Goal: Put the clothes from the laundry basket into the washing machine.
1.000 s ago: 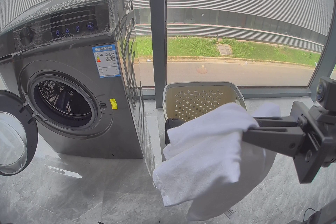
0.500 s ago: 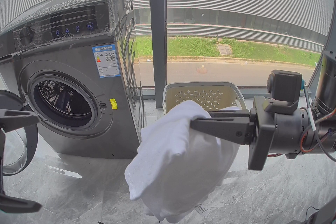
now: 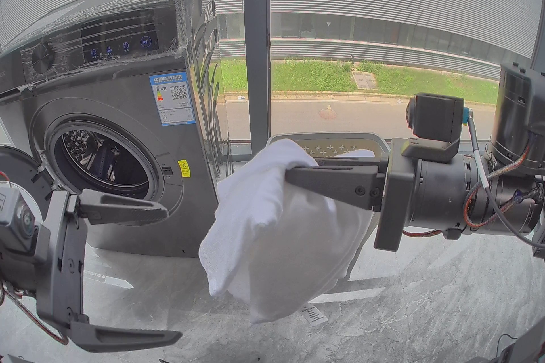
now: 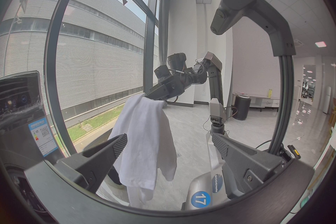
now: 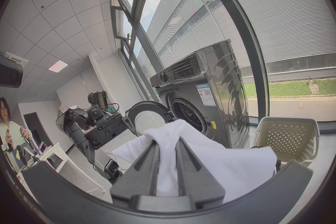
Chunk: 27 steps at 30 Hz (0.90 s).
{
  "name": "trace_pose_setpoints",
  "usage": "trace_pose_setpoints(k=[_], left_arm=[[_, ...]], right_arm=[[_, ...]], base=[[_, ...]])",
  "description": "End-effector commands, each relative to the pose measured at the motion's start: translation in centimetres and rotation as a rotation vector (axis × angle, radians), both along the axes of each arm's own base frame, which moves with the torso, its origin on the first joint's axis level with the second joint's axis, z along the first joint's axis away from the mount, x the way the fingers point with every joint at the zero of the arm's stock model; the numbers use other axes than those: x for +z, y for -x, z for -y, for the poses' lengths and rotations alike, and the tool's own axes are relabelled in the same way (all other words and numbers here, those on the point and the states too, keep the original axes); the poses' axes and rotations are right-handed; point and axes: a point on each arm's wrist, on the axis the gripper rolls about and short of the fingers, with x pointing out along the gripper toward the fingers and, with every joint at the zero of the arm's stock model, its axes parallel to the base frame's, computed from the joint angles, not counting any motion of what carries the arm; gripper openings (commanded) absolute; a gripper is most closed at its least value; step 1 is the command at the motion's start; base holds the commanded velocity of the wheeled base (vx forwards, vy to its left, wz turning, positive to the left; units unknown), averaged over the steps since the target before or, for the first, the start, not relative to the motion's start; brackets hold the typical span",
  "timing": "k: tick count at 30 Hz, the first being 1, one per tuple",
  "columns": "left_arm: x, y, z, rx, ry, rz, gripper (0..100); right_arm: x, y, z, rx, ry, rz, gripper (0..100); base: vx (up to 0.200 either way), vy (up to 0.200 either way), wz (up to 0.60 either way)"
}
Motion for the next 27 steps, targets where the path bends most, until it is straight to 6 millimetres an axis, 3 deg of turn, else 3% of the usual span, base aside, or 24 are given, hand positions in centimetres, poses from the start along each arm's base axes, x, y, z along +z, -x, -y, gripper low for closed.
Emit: trace_pose_setpoints(k=[1,18,27], left_arm=[[-1.5,-2.4,1.5,-0.011,-0.029,-0.053,100],[-2.6,-5.5,4.1,-0.045,-0.016,-0.036,100],[-2.4,-6.5,4.3,0.009,0.019,-0.018,100]], right_arm=[[0.3,-0.3,-0.4,-0.002,-0.012,-0.004,0],[0.5,-0.1,-1.4,0.012,-0.03,-0.03,0],[0.6,0.7,-1.7,0.045,-0.031,-0.031,0]], base=[[0.0,0.0,0.0],[0.0,0.0,0.0],[0.0,0.0,0.0]])
